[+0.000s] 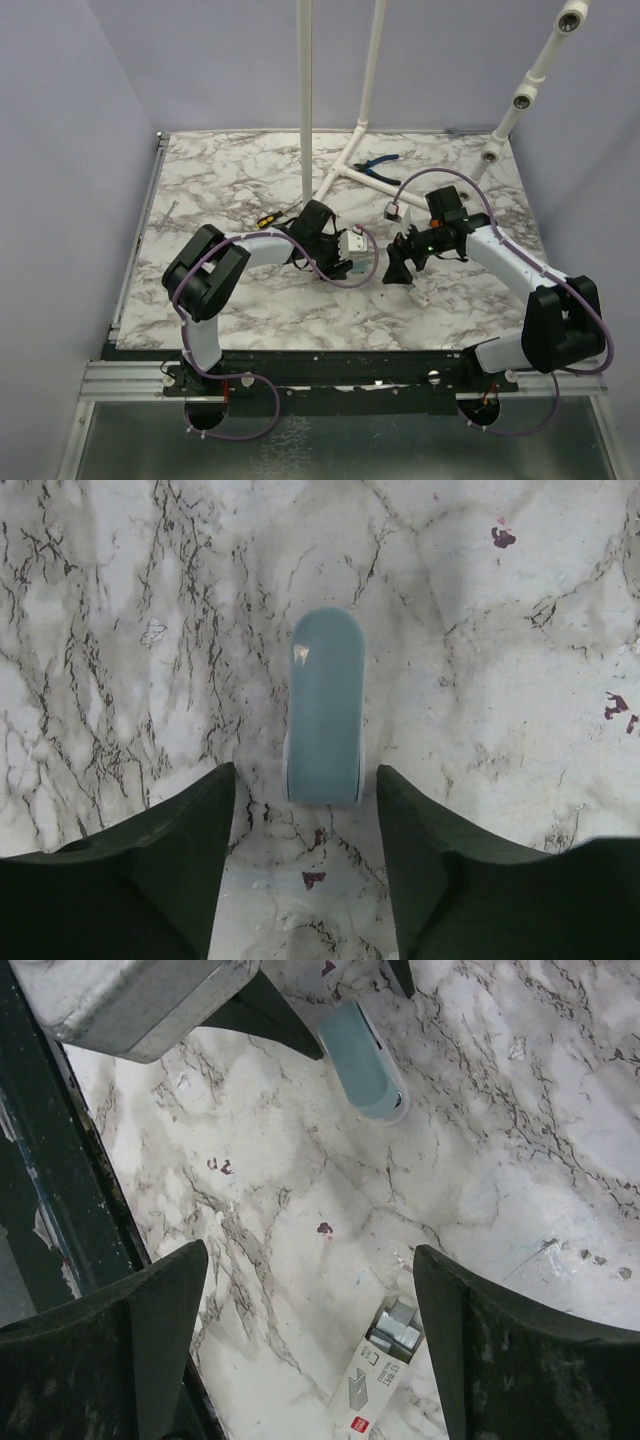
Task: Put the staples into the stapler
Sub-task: Place the stapler at the center of the board, then reset both arms
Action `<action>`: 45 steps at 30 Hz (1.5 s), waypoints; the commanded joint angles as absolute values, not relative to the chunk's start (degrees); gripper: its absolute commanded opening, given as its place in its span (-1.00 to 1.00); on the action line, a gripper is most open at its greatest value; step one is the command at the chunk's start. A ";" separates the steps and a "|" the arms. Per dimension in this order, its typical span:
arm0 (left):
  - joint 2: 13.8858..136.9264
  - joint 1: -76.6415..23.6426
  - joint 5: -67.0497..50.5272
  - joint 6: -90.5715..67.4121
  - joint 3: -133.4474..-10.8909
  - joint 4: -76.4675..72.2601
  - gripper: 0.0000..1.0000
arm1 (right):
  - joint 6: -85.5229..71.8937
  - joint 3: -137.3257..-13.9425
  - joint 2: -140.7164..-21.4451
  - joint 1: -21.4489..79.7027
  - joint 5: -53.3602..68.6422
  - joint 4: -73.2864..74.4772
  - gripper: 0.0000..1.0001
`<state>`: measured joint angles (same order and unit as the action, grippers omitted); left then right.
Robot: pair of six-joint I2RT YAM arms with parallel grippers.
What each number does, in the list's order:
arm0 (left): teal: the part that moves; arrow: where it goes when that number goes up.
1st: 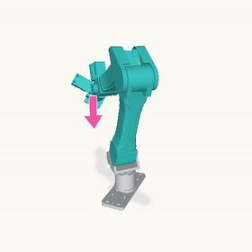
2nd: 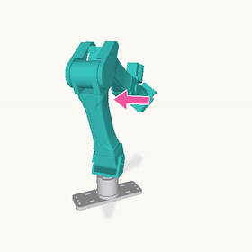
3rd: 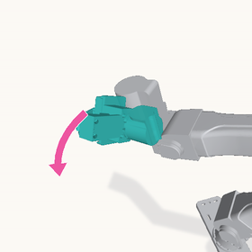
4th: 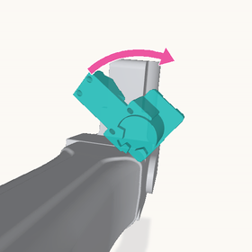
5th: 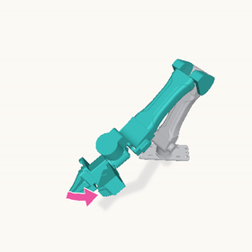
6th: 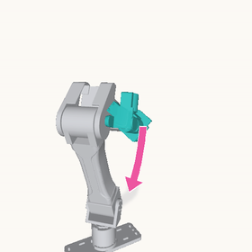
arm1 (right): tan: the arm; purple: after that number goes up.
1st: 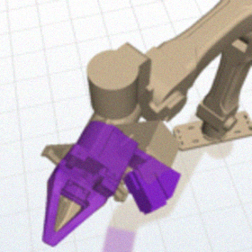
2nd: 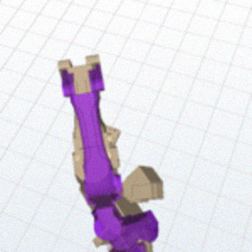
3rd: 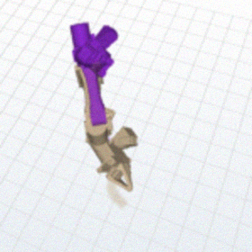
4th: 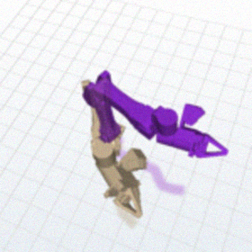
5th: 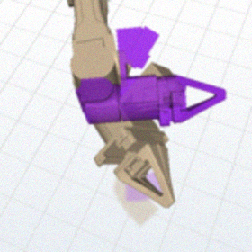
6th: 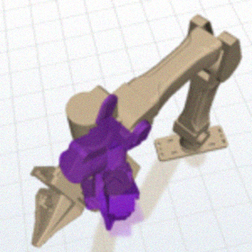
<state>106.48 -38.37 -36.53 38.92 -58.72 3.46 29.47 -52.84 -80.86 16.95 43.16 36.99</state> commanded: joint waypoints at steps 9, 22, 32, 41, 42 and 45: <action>91.23 -36.65 -30.72 35.87 -57.34 6.06 0.97 | 23.88 -52.10 -70.17 15.49 32.03 31.26 0.88; 62.78 -21.55 -7.33 15.14 -45.82 -5.43 0.98 | 10.76 -52.16 -56.02 11.98 12.28 24.05 0.99; 52.22 -14.89 -4.33 5.90 -44.74 -6.26 0.98 | 10.63 -53.39 -52.23 11.51 8.42 20.62 0.99; 50.56 -11.86 -4.70 4.79 -47.75 -3.20 0.98 | 11.52 -46.89 -49.95 11.51 4.84 15.71 0.99; 50.81 -11.83 -5.26 4.72 -47.77 -2.95 0.98 | 11.51 -46.80 -50.07 11.51 4.76 15.76 0.99; 51.38 -11.69 -7.22 4.29 -47.16 -2.98 0.98 | 11.67 -47.32 -50.12 11.51 5.19 16.45 0.99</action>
